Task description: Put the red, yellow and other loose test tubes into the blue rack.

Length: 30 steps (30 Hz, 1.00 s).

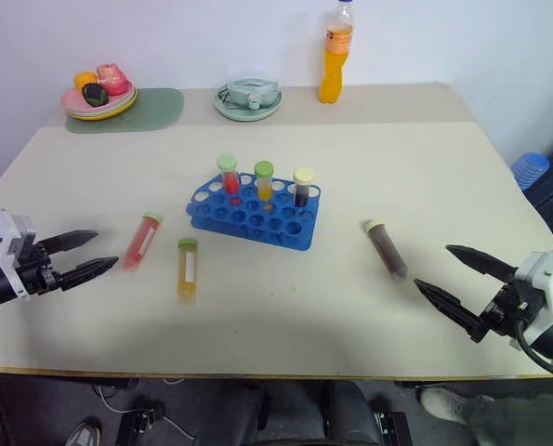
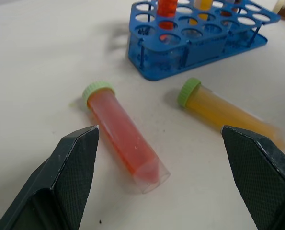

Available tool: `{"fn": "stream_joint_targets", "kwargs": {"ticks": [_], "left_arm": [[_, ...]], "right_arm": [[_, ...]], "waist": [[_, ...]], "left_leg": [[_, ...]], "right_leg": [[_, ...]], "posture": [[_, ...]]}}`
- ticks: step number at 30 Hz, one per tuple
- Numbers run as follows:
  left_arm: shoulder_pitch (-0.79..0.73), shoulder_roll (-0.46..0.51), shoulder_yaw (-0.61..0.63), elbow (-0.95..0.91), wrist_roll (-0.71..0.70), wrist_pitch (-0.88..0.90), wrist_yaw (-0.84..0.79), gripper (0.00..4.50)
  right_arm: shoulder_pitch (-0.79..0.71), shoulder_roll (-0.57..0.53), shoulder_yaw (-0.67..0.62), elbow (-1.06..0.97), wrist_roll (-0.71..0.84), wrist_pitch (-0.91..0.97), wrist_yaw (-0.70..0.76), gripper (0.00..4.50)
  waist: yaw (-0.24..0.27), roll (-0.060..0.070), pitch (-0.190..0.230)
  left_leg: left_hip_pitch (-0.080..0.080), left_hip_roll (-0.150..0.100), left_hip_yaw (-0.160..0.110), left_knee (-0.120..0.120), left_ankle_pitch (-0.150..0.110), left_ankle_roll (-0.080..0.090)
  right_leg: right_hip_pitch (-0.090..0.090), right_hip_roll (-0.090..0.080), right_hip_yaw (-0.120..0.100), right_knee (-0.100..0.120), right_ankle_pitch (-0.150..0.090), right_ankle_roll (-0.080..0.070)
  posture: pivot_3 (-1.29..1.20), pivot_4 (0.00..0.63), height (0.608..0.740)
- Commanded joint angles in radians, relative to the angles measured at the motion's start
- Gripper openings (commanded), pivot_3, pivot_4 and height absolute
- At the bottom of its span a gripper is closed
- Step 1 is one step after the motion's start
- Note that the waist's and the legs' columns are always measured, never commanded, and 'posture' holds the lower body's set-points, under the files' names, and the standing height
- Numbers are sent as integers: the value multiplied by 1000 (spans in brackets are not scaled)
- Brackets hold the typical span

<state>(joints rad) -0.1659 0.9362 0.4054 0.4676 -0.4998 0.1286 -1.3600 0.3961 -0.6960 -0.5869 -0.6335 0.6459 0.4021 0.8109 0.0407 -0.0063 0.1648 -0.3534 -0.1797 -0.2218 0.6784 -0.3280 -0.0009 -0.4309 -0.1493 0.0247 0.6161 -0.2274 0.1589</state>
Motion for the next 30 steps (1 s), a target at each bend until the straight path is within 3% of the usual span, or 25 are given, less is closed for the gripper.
{"fn": "stream_joint_targets", "kwargs": {"ticks": [1,13,30], "left_arm": [[3,25,7,-27,7,2,-5,4146],[-27,12,11,-97,-17,83,-11,4146],[8,-23,27,-212,-55,122,39,4146]], "right_arm": [[-10,-18,-21,-33,12,0,-6,4231],[-91,-42,39,-71,27,60,-63,4231],[-86,-21,28,46,-13,-41,18,4231]], "waist": [[0,0,0],[-1,0,0],[-1,0,0]], "left_leg": [[0,0,0,0,0,0],[0,0,0,0,0,0],[0,0,0,-1,0,0]], "right_leg": [[0,0,0,0,0,0],[0,0,0,-1,0,0],[0,0,0,-1,0,0]], "posture": [[0,150,740],[0,150,740],[0,150,740]]}}
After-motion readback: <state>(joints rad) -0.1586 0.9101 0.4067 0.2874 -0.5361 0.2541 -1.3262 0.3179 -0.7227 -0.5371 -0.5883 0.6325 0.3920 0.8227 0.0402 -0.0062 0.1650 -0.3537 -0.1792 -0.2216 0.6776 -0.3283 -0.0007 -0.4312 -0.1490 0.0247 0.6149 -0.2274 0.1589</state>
